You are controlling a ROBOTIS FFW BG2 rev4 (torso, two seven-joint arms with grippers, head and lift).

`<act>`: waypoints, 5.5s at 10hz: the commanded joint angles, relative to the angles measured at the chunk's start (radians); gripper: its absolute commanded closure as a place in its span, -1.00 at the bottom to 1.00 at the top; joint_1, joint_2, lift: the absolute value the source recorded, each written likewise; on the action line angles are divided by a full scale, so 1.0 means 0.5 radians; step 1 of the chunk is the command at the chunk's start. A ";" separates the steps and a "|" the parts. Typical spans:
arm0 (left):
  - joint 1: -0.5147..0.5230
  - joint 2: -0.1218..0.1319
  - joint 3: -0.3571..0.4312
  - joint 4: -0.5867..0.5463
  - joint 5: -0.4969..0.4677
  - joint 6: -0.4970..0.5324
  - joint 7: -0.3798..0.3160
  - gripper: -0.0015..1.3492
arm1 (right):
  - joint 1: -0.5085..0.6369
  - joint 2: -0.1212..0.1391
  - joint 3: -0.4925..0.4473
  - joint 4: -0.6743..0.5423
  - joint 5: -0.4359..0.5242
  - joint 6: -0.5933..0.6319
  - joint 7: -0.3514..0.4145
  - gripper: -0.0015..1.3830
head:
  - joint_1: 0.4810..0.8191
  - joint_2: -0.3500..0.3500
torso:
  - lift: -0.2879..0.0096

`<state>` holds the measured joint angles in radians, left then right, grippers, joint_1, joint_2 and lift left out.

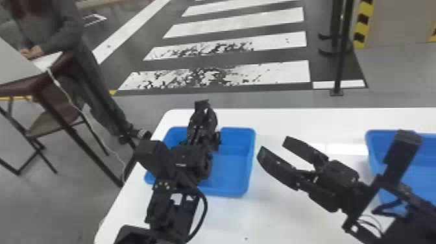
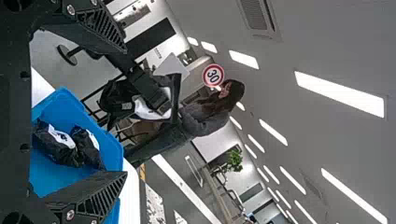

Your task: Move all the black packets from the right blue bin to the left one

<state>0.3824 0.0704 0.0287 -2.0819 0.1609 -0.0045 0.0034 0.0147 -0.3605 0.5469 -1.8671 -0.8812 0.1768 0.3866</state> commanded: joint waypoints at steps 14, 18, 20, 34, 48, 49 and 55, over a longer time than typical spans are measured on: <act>0.354 -0.012 -0.221 -0.212 0.352 -0.526 -0.209 -0.79 | 0.201 0.209 -1.273 -0.392 1.100 1.335 -0.368 -0.87 | 0.27 0.19 | -0.01; 0.364 -0.003 -0.249 -0.212 0.372 -0.570 -0.172 -0.79 | -0.079 0.172 -1.329 -0.338 1.288 2.135 -0.463 -0.83 | 0.27 -0.32 | -0.01; 0.359 0.000 -0.253 -0.212 0.372 -0.570 -0.172 -0.79 | -0.157 0.144 -1.325 -0.362 1.288 2.523 -0.534 -0.83 | 0.27 -0.38 | -0.01; 0.369 0.010 -0.265 -0.207 0.376 -0.590 -0.172 -0.79 | -0.324 0.113 -1.429 0.070 1.407 2.547 -0.644 -0.82 | 0.27 -0.70 | -0.01; 0.359 0.006 -0.265 -0.178 0.396 -0.629 -0.172 -0.79 | -0.074 0.187 -1.505 -0.112 1.272 2.135 -0.709 0.59 | 0.27 -0.67 | -0.01; 0.359 0.006 -0.265 -0.178 0.396 -0.634 -0.172 -0.79 | -0.020 0.199 -1.513 -0.176 1.260 1.909 -0.675 0.59 | 0.27 -0.65 | -0.01; 0.335 0.022 -0.329 -0.178 0.476 -0.639 -0.172 -0.79 | 0.039 0.126 -0.978 -0.205 0.861 0.525 -0.098 0.59 | 0.09 -0.18 | -0.01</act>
<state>0.5532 0.0795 -0.1281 -2.1708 0.3907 -0.3330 -0.0828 0.0319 -0.2887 0.0045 -1.9644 -0.4142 0.4776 0.3348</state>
